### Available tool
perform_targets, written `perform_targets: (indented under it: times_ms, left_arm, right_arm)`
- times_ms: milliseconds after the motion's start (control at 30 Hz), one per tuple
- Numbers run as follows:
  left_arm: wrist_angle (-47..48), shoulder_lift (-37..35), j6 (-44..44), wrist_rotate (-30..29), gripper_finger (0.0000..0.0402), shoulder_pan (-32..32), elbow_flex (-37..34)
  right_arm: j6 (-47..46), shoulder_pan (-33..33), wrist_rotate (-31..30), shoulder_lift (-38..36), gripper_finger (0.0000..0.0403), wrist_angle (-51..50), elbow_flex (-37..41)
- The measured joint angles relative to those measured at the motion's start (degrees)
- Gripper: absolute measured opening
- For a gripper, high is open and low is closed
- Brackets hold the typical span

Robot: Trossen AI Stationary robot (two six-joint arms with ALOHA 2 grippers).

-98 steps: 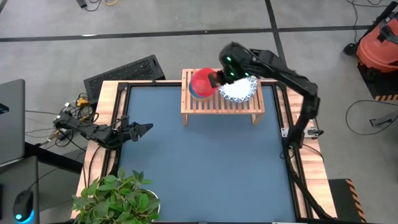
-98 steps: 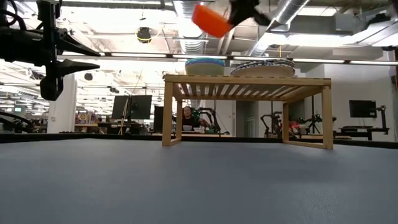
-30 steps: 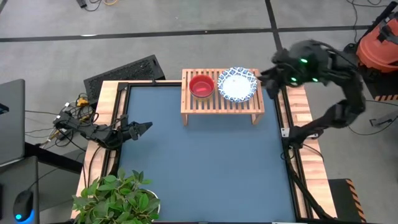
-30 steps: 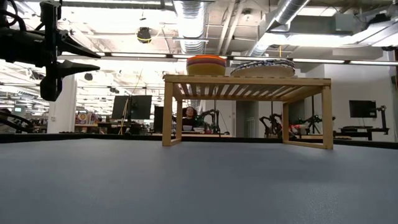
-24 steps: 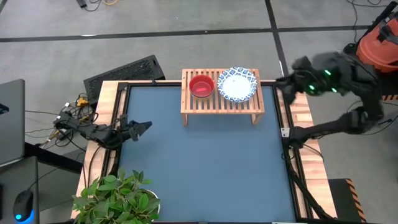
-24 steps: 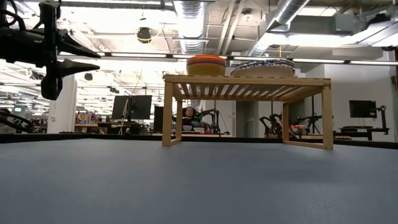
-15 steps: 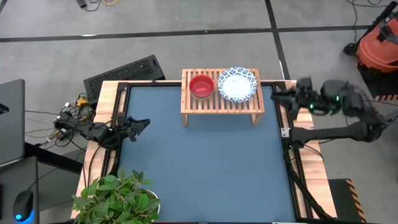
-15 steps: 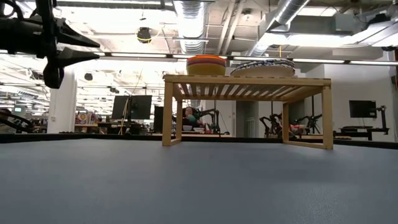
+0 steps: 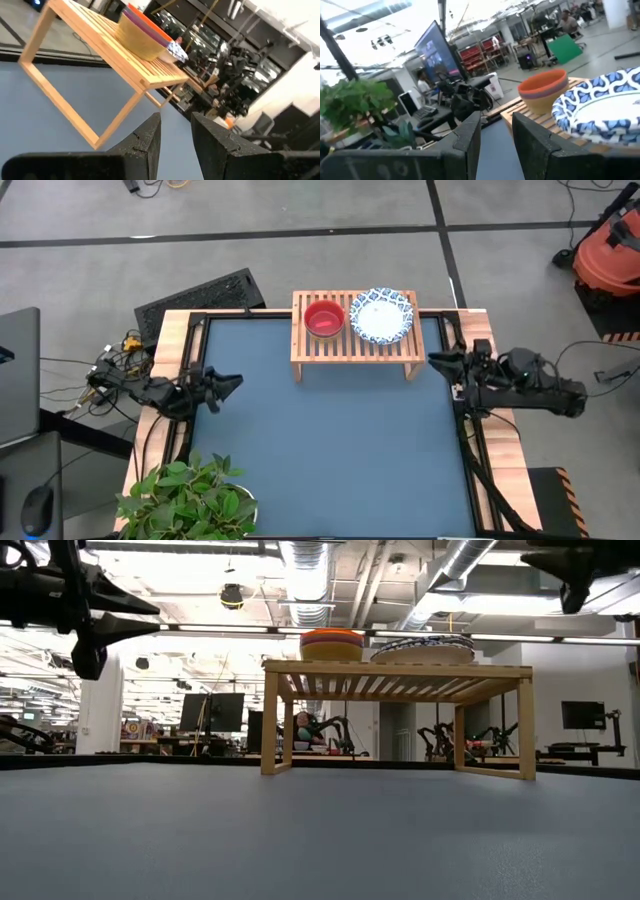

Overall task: Place and stack bowls onto a shelf
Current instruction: Return to Home Position

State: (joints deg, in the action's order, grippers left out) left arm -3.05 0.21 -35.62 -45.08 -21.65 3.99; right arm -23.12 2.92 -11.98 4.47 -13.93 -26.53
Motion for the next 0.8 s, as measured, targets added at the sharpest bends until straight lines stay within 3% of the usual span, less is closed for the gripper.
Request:
perform_targets:
  times_ms: [133,267,400,667,800]
  left_arm:
    - [2.3,0.0,0.6,1.3,0.0094,0.0,0.0]
    - [6.7,0.0,-0.9,1.3,0.0094,0.0,0.0]
    - [10.8,0.0,-2.8,1.3,0.0094,0.0,0.2]
    - [11.1,0.0,1.9,1.2,0.0094,0.0,0.2]
    - [11.1,0.0,4.0,1.2,0.0094,0.0,0.2]
  right_arm:
    - [2.4,0.0,1.4,-4.4,0.0137,0.4,4.9]
    - [5.1,-0.4,1.6,-4.2,0.0137,2.0,8.6]
    - [5.7,-1.3,1.6,-4.0,0.0137,6.7,13.7]
    - [5.6,-4.0,1.6,-4.3,0.0138,22.7,25.0]
    - [5.7,-5.3,1.4,-3.8,0.0138,22.9,26.0]
